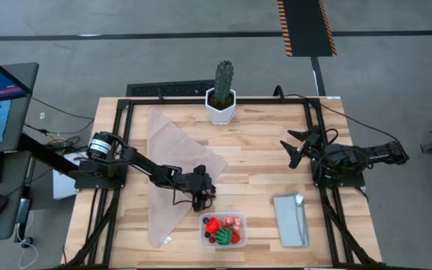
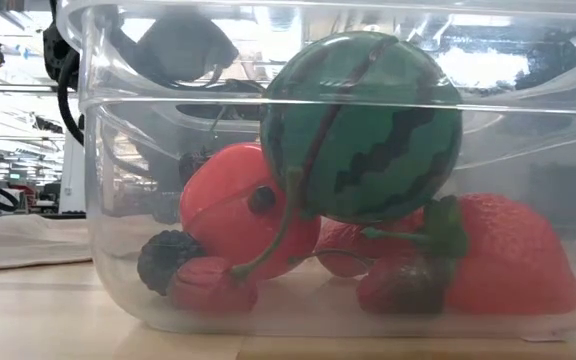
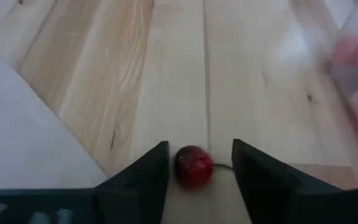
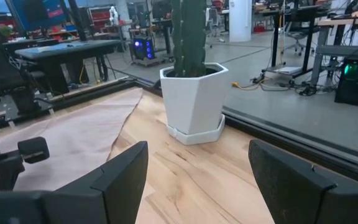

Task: Pick and placing Produce into tupperware
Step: Put the red cherry into the transparent bin

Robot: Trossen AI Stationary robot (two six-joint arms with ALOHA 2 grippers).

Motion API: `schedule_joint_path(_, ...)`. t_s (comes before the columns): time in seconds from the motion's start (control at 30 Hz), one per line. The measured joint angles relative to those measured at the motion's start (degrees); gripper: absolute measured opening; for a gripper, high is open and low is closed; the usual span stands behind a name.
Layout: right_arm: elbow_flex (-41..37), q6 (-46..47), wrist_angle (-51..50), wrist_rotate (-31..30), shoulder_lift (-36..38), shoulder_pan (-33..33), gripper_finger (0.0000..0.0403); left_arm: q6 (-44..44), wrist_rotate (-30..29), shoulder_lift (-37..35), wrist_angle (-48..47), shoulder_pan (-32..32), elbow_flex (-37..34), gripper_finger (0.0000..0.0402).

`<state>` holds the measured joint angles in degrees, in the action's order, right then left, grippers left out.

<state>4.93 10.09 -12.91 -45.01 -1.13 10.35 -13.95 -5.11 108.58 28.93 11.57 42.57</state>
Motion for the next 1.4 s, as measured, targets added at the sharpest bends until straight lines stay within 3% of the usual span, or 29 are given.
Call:
schedule_joint_path(0.3, 0.00, 0.00, 0.01, 0.00, 0.00, 0.00, 0.0302, -0.65, -1.41, 0.28, 0.03, -0.05, 0.07, 0.0056)
schedule_joint_path(0.43, 0.00, 0.00, 0.00, 0.00, 0.00, 0.01, 0.0302, -0.78, -2.95, 0.28, 0.63, -0.02, 0.06, 0.0027)
schedule_joint_path(0.73, 0.00, 0.00, 0.00, 0.00, 0.00, 0.00, 0.0302, -0.77, -5.72, -3.14, 2.16, -0.04, 0.02, 0.0028)
schedule_joint_path(1.0, 0.00, 0.00, 0.02, 0.00, 0.00, 0.00, 0.0302, -1.27, -6.15, -10.44, 2.50, 0.80, 0.02, 0.0024)
schedule_joint_path(1.4, 0.00, 0.00, 0.02, 0.00, 0.00, 0.02, 0.0302, 3.24, -2.82, -14.87, 10.07, 8.40, 0.02, 0.0026)
